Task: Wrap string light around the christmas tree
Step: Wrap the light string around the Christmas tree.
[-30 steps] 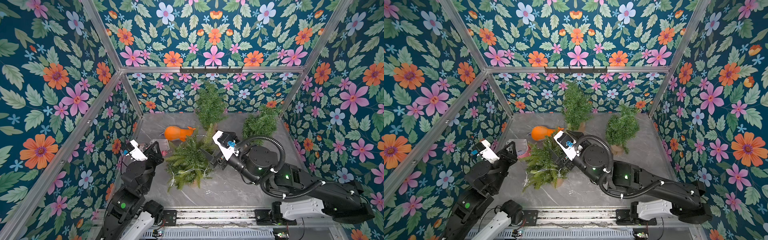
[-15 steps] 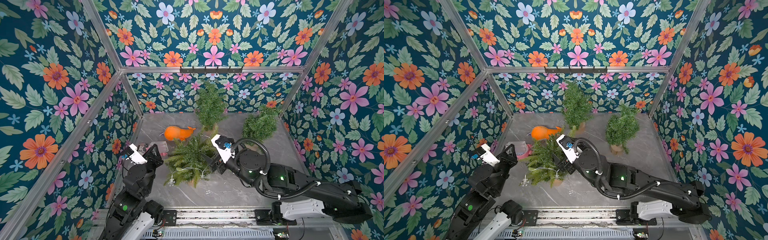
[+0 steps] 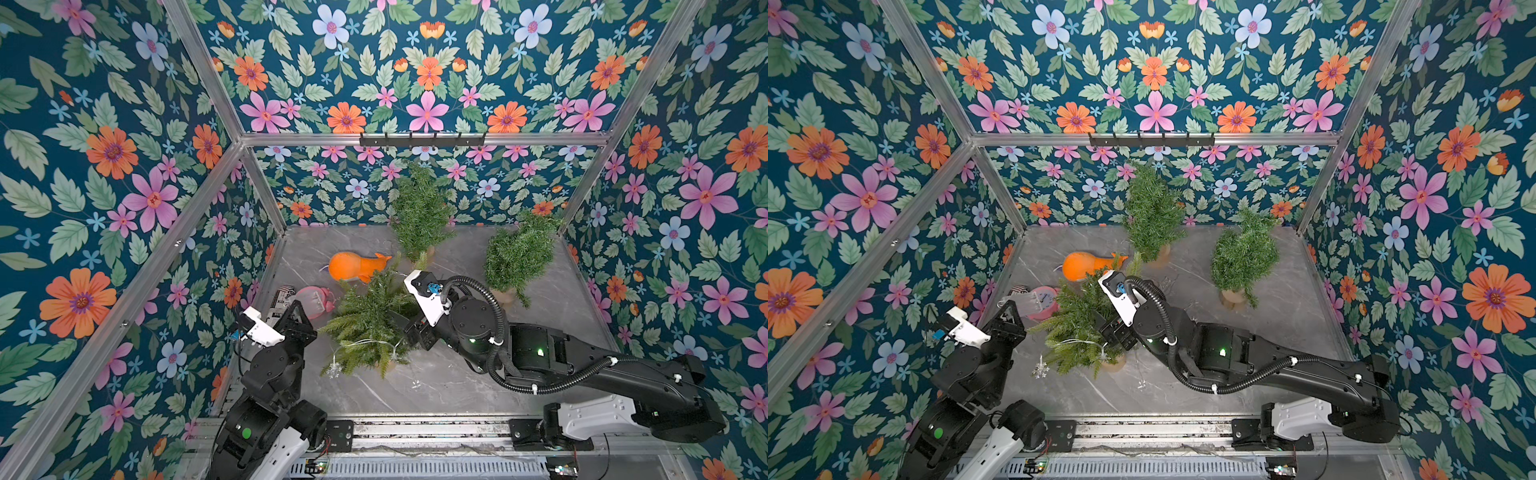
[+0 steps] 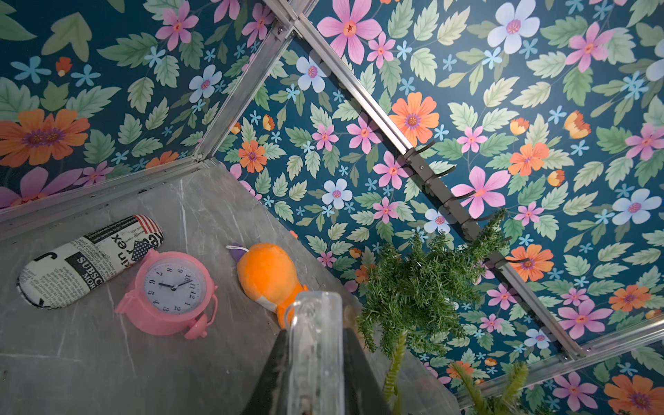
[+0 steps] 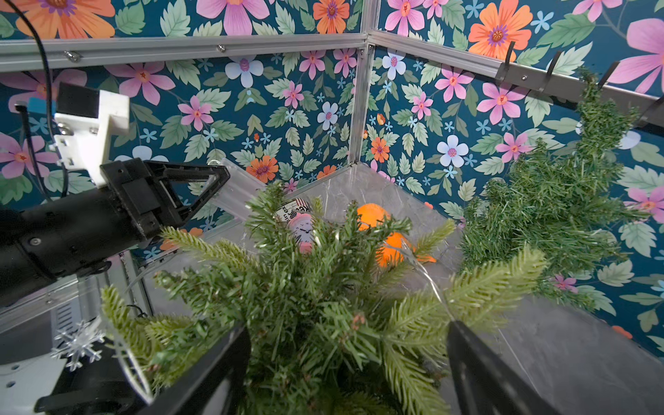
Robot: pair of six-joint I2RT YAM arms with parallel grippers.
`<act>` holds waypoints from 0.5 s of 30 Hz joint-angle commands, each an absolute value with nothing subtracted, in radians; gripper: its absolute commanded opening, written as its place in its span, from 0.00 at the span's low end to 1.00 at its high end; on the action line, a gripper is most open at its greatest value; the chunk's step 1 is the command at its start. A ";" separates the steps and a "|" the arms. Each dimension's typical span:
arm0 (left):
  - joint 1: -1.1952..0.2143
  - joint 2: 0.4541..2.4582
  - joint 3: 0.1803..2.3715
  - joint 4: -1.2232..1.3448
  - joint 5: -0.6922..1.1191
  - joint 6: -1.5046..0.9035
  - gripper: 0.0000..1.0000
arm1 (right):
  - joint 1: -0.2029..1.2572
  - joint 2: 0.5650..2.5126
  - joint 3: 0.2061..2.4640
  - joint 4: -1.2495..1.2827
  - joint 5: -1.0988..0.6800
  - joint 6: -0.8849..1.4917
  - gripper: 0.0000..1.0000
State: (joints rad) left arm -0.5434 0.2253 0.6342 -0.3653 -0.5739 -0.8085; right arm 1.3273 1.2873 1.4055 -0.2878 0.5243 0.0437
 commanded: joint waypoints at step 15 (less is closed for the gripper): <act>-0.551 0.229 0.672 -0.280 -0.553 -0.894 0.09 | 1.324 1.301 1.402 -0.277 0.490 0.138 0.85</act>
State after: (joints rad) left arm -0.5476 0.2153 0.6655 -0.3069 -0.5507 -0.8745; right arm 1.3247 1.2995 1.4014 -0.2882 0.4984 0.1146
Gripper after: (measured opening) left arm 0.217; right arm 0.855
